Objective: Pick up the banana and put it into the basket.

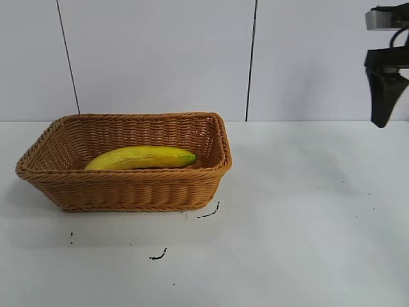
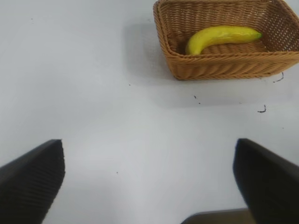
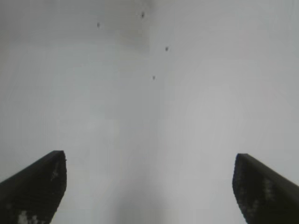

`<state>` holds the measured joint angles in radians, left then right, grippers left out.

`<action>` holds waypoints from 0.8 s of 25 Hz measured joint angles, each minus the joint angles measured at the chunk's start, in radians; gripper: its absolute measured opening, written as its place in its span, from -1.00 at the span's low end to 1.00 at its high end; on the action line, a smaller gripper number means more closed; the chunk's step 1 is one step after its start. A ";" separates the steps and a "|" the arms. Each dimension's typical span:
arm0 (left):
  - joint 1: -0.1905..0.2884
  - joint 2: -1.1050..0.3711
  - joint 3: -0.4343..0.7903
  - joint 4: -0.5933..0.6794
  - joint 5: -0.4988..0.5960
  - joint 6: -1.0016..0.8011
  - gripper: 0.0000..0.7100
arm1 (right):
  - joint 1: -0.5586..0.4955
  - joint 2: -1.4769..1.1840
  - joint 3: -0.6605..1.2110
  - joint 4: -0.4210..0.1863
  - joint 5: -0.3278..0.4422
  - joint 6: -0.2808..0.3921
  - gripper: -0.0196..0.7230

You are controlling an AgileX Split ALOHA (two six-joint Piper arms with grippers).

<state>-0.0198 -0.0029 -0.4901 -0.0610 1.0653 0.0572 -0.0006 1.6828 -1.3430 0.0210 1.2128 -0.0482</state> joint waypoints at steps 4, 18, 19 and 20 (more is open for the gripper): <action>0.000 0.000 0.000 0.000 0.000 0.000 0.96 | 0.000 -0.241 0.183 0.000 0.002 0.000 0.91; 0.000 0.000 0.000 0.000 0.000 0.000 0.96 | 0.000 -1.103 0.648 0.000 -0.122 -0.045 0.91; 0.000 0.000 0.000 0.000 0.000 0.000 0.96 | 0.000 -1.155 0.682 0.000 -0.143 -0.045 0.91; 0.000 0.000 0.000 0.000 0.000 0.000 0.96 | 0.000 -1.213 0.716 0.000 -0.160 -0.045 0.91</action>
<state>-0.0198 -0.0029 -0.4901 -0.0610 1.0653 0.0572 -0.0006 0.4701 -0.6267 0.0210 1.0525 -0.0930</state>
